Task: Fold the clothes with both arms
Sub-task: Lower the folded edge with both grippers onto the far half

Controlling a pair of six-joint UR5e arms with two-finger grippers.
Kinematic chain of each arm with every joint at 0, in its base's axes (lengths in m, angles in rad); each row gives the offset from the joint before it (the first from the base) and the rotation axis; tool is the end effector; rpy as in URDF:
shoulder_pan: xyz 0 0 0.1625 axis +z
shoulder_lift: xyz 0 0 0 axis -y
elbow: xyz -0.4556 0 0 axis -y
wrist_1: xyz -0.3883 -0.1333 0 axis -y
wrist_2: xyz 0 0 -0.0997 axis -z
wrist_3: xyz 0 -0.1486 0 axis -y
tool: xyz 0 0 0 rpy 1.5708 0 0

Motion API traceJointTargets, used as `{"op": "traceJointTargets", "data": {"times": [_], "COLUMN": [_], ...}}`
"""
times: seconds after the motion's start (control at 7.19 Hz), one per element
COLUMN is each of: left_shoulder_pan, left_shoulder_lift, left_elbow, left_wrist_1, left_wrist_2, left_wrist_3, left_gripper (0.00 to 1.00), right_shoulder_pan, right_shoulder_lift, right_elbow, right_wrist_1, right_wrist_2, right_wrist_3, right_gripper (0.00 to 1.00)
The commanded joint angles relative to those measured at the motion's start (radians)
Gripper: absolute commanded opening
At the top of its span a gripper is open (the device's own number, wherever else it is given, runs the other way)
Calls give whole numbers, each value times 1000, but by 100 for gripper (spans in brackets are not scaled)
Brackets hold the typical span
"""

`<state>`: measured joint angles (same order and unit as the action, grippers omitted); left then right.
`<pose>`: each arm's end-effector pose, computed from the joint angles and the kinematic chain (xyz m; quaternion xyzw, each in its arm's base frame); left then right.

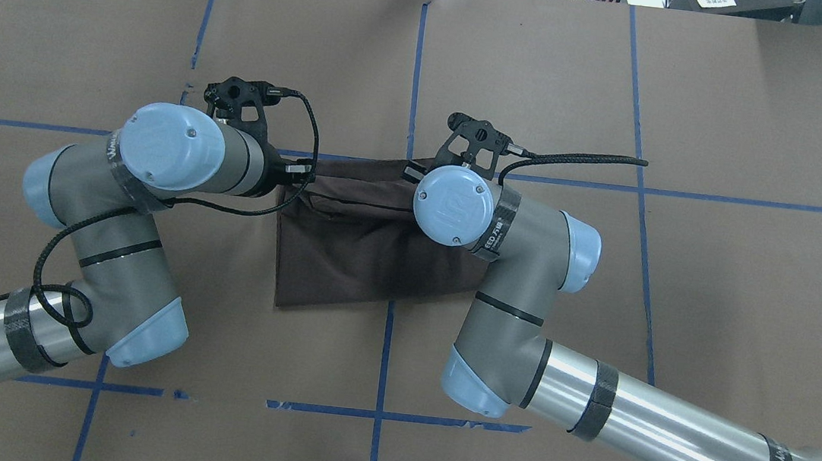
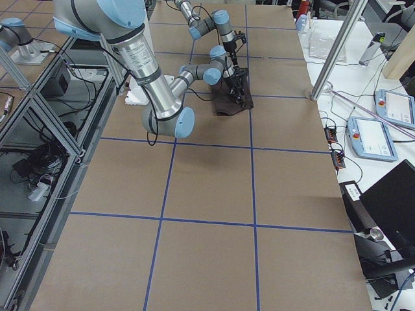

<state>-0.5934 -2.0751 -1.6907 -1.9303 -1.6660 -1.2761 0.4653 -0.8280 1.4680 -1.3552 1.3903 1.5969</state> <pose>0.5250 -0.4978 0.3334 0.1648 0.4440 -0.1088 0.8740 -0.6390 -0.4998 0.2868 0.1700 -0.3854 0.2567 0.8699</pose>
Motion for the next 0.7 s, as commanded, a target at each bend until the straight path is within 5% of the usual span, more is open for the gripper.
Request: {"op": "traceJointTargets", "data": {"times": [0.0,0.56], "left_shoulder_pan": [-51,-52], "left_shoulder_lift": [4,9], "left_elbow": [-1,-4], "left_wrist_1": [-1,-2], "left_wrist_2": [-58,-58], "left_wrist_3": [96,90], "left_gripper": [100,100], "right_shoulder_pan": [-37,-139], "right_shoulder_lift": [0,-3], "right_elbow": [48,6], "right_wrist_1": [-5,-13], "right_wrist_2": [15,-91], "right_wrist_3": [-96,-303], "right_gripper": [100,100]}}
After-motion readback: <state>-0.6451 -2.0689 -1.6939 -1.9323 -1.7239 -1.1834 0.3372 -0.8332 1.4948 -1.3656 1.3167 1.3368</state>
